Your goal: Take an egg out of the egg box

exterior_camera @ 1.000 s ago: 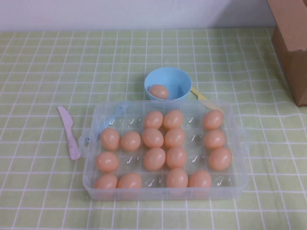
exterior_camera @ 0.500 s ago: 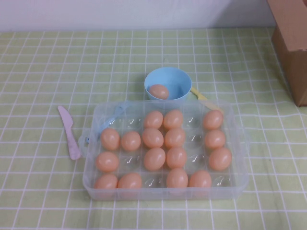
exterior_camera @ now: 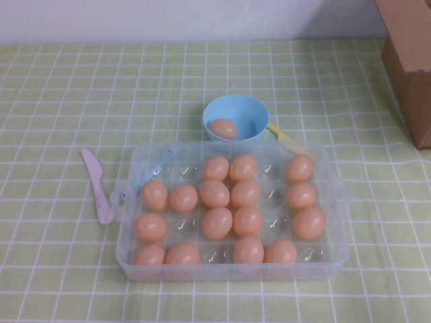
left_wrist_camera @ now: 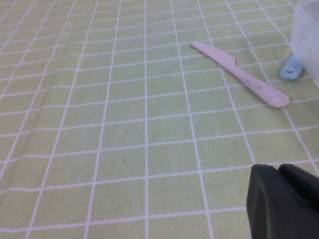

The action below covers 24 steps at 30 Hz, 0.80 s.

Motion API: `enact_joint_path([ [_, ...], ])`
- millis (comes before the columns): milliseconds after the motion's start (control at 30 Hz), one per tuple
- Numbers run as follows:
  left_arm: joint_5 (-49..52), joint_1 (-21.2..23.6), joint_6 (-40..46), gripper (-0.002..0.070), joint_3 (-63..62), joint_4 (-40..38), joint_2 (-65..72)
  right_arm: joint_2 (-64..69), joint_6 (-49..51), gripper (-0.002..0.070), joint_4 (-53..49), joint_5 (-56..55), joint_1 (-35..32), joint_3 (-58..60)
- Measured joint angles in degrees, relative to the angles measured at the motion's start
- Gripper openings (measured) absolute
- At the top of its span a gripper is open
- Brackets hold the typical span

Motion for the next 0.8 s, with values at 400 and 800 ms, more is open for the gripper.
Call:
enact_joint_path([
  [400, 0.0, 0.0, 0.0, -0.0004, 0.0, 0.0, 0.0, 0.7, -8.9, -0.0017, -0.9, 5.5, 0.0, -2.1],
  [800, 0.0, 0.0, 0.0, -0.0004, 0.0, 0.0, 0.0, 33.7, -14.0, -0.0017, -31.3, 34.7, 0.0, -33.3],
])
